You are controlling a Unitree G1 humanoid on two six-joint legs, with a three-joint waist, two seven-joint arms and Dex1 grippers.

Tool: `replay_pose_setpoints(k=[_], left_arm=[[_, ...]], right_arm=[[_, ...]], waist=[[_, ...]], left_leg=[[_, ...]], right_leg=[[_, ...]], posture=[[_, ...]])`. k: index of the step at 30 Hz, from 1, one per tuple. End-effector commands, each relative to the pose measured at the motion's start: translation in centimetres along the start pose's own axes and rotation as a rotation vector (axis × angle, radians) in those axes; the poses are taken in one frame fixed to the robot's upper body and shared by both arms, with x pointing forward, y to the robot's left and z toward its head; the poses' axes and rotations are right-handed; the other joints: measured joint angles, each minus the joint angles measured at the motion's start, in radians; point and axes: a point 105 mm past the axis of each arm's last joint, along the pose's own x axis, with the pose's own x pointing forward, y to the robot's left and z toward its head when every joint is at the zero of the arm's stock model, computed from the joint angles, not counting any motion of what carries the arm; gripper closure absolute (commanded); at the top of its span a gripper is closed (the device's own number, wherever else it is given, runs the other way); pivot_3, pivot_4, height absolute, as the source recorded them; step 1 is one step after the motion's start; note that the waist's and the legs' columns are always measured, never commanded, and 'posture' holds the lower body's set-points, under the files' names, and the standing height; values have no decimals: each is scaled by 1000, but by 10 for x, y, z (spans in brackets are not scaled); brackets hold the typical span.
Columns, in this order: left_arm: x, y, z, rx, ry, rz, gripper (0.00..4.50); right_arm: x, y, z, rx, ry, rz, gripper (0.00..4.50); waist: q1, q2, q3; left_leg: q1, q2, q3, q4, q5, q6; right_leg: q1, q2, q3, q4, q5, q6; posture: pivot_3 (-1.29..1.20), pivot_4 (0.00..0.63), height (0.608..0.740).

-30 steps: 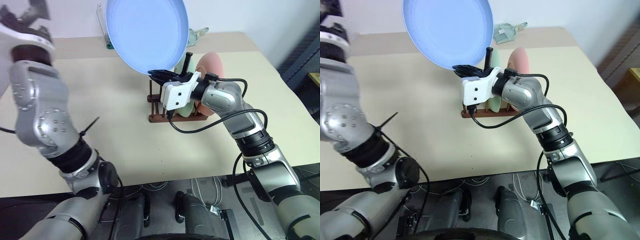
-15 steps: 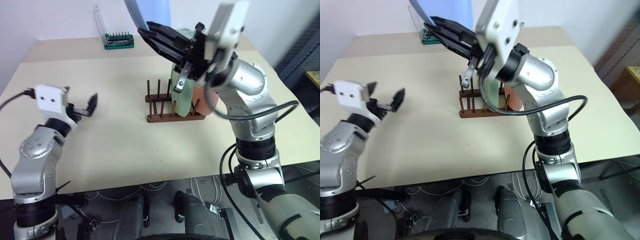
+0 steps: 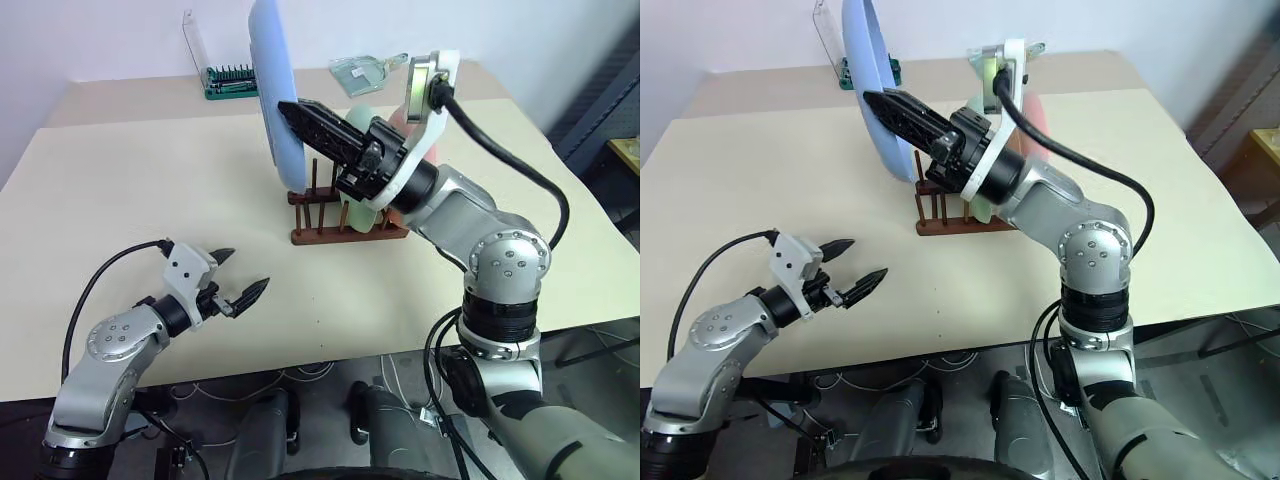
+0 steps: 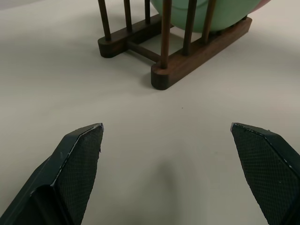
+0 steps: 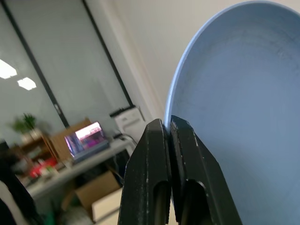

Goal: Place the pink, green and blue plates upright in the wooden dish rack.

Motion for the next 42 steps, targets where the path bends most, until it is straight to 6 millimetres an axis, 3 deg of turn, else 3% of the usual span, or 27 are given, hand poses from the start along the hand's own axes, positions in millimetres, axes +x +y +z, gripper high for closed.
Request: replay_pose_setpoints(k=[1, 9, 23, 26, 33, 42], left_arm=[[3, -7, 16, 22, -68, -22, 26], [5, -11, 22, -1, -102, -28, 26], [6, -11, 25, 0, -113, -26, 26], [6, -11, 26, 0, -117, -26, 0], [7, -11, 26, -3, -121, -29, 0], [7, -12, 26, -10, -121, -30, 0]], right_arm=[[1, -6, 11, 60, -42, -34, 4500], [2, -32, 7, 169, -53, -152, 4500], [-2, -58, -8, 288, -14, -291, 4500], [-2, -58, -9, 291, -12, -295, 3528], [-2, -56, -6, 275, -21, -293, 90], [5, -44, 12, 155, -18, -255, 90]], waist=[[0, 0, 0], [-2, 1, 1], [-2, 1, 1], [-2, 1, 1], [-2, 1, 1], [-2, 2, 1]], left_leg=[[0, 0, 0, 0, 0, 0], [0, 0, 1, 0, 0, 0], [0, 0, 1, 0, 0, 1], [0, 1, 1, 0, 0, 1], [0, 1, 1, 0, 0, 1], [-1, 1, 1, 0, 0, 1]], right_leg=[[0, 0, 0, 0, 0, 0], [0, 3, 0, 0, 0, 0], [0, 4, 0, -1, 0, 0], [0, 4, 0, -1, 0, 0], [0, 4, 0, -1, 0, 0], [0, 4, 0, -2, 0, 0]], posture=[[0, 150, 740], [0, 150, 740], [0, 150, 740], [0, 150, 740], [0, 150, 740], [0, 150, 740]])
